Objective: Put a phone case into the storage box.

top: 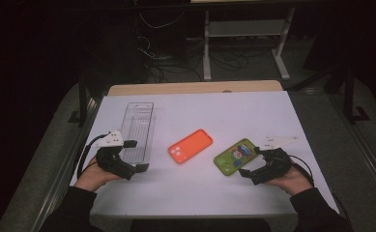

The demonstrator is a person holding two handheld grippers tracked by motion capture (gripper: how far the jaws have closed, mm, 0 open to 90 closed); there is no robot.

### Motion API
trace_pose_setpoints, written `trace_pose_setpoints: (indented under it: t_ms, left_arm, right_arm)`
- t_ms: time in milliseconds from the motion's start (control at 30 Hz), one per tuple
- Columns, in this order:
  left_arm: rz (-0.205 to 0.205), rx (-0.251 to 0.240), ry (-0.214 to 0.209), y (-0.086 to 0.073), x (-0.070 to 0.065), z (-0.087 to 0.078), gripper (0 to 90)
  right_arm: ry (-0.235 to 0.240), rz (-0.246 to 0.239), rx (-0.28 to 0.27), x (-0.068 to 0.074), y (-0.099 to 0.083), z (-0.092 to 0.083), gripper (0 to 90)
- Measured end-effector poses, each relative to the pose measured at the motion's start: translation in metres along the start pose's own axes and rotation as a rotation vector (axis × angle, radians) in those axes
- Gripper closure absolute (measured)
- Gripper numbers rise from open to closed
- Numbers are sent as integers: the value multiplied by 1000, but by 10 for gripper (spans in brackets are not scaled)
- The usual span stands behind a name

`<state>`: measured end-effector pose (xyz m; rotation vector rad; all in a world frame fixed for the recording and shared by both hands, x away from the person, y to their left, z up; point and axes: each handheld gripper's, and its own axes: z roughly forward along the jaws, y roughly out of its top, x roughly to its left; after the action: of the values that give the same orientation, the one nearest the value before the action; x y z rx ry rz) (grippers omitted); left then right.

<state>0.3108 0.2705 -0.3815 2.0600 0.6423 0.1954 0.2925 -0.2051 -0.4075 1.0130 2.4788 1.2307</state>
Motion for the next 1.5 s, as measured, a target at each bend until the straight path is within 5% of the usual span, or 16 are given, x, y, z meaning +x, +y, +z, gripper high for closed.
trace_pose_setpoints:
  t_ms: [567,1500]
  left_arm:
    - [-26,-24,-15,14,4,9,0]
    - [43,13,-90,29,-9,48,0]
  right_arm:
    - [-31,-4,37,-8,13,6,0]
    - [-101,33,113,-42,52,23,133]
